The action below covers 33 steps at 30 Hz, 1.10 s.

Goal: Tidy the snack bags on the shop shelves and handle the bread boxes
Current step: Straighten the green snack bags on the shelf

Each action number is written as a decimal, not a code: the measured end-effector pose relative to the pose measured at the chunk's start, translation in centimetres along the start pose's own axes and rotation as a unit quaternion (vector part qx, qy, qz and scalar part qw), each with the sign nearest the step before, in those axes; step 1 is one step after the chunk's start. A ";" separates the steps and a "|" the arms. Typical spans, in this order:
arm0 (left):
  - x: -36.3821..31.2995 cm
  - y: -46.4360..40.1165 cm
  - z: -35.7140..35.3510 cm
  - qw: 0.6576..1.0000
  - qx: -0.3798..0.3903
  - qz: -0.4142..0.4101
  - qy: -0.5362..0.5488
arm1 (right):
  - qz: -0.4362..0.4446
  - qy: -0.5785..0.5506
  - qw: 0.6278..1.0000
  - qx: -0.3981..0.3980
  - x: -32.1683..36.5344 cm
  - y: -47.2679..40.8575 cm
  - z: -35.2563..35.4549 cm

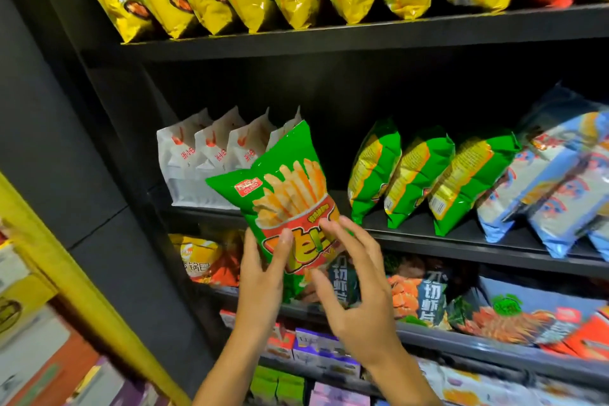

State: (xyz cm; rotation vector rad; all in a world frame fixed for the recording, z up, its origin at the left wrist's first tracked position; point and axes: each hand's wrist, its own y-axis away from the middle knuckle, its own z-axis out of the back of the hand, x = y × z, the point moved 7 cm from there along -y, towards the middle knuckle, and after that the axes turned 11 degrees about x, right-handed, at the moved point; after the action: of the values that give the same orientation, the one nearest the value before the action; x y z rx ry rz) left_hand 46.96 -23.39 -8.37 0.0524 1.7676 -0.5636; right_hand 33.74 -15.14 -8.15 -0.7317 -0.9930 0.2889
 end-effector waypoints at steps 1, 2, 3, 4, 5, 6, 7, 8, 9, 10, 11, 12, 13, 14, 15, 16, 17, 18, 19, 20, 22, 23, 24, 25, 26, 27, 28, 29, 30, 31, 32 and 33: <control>0.2 0.2 0.1 1.000 0.017 0.010 -0.009 | -0.012 -0.017 0.999 -0.028 0.0 0.1 1.0; 0.5 0.4 0.2 0.999 0.038 0.025 -0.014 | -0.030 -0.039 0.997 -0.053 -0.2 0.1 1.9; 0.8 0.5 0.1 0.997 0.066 0.040 -0.020 | -0.056 -0.068 0.994 -0.068 -0.7 -0.1 2.6; 1.2 0.7 0.0 0.994 0.093 0.055 -0.028 | -0.090 -0.100 0.989 -0.068 -1.5 -0.3 3.0; 1.6 0.9 -0.1 0.990 0.118 0.070 -0.038 | -0.126 -0.135 0.981 -0.052 -2.2 -0.5 3.2; 2.1 1.2 -0.3 0.986 0.139 0.086 -0.046 | -0.156 -0.173 0.972 -0.031 -2.9 -0.7 3.3; 2.6 1.5 -0.4 0.981 0.156 0.102 -0.051 | -0.178 -0.214 0.960 -0.010 -3.4 -0.7 3.2; 3.0 1.9 -0.6 0.977 0.171 0.119 -0.050 | -0.189 -0.254 0.949 0.008 -3.7 -0.6 3.1; 3.5 2.3 -0.8 0.972 0.186 0.136 -0.044 | -0.190 -0.279 0.941 0.018 -3.7 -0.4 3.0; 3.9 2.6 -1.1 0.967 0.202 0.150 -0.035 | -0.185 -0.286 0.940 0.013 -3.5 -0.2 2.9; 4.2 2.9 -1.3 0.964 0.215 0.156 -0.027 | -0.180 -0.282 0.942 -0.002 -3.2 0.2 3.0; 4.4 3.1 -1.4 0.962 0.220 0.157 -0.024 | -0.176 -0.277 0.944 -0.022 -3.0 0.7 3.0; 4.3 3.2 -1.5 0.963 0.221 0.150 -0.024 | -0.175 -0.276 0.944 -0.040 -2.9 1.2 2.9; 4.1 3.1 -1.7 0.966 0.216 0.141 -0.020 | -0.179 -0.278 0.942 -0.054 -3.0 1.7 2.8; 3.7 2.8 -1.8 0.969 0.207 0.131 -0.015 | -0.185 -0.282 0.940 -0.061 -3.2 2.1 2.5; 3.3 2.6 -2.0 0.974 0.192 0.121 -0.010 | -0.192 -0.287 0.937 -0.063 -3.3 2.5 2.3; 3.1 2.2 -2.0 0.979 0.173 0.110 -0.010 | -0.200 -0.294 0.933 -0.062 -3.4 2.8 2.1; 2.9 2.0 -2.1 0.983 0.154 0.099 -0.010 | -0.210 -0.301 0.928 -0.060 -3.6 3.1 1.9; 2.7 1.8 -2.2 0.986 0.141 0.087 -0.010 | -0.219 -0.309 0.924 -0.056 -3.8 3.4 1.8; 2.5 1.7 -2.4 0.988 0.133 0.077 -0.012 | -0.224 -0.317 0.920 -0.052 -3.9 3.6 1.8; 2.8 1.9 -2.4 0.989 0.129 0.070 -0.018 | -0.226 -0.327 0.916 -0.054 -4.1 3.9 2.2; 3.0 2.1 -2.3 0.989 0.128 0.072 -0.019 | -0.220 -0.327 0.917 -0.064 -4.1 3.9 2.5; 3.2 2.3 -2.1 0.989 0.128 0.076 -0.020 | -0.213 -0.327 0.918 -0.077 -4.2 4.0 3.0; 3.5 2.5 -1.9 0.988 0.130 0.079 -0.026 | -0.204 -0.327 0.919 -0.086 -4.1 3.9 3.3; 3.8 2.7 -1.7 0.987 0.132 0.082 -0.034 | -0.196 -0.328 0.920 -0.089 -4.0 3.9 3.5; 4.0 3.0 -1.5 0.987 0.133 0.084 -0.037 | -0.195 -0.323 0.921 -0.091 -3.9 3.9 3.5; 4.1 3.2 -1.4 0.987 0.131 0.088 -0.034 | -0.200 -0.315 0.922 -0.102 -3.9 4.0 3.6; 4.2 3.4 -1.3 0.986 0.133 0.093 -0.031 | -0.207 -0.307 0.921 -0.117 -3.9 4.1 3.7; 4.2 3.6 -1.2 0.985 0.138 0.099 -0.032 | -0.213 -0.302 0.920 -0.132 -4.0 4.3 3.7; 4.2 3.7 -1.1 0.983 0.146 0.106 -0.037 | -0.217 -0.299 0.918 -0.141 -4.2 4.5 3.6; 4.1 3.7 -1.2 0.981 0.155 0.111 -0.042 | -0.222 -0.297 0.917 -0.149 -4.3 4.7 3.5; 4.0 3.8 -1.3 0.979 0.170 0.111 -0.037 | -0.224 -0.294 0.916 -0.156 -4.4 4.9 3.5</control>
State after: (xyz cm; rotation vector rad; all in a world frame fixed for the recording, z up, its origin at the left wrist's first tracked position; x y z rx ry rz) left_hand 45.87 -20.53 -13.13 0.4542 1.5519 -0.6888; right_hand 28.98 -12.43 -13.17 -0.6913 -1.7763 -0.0664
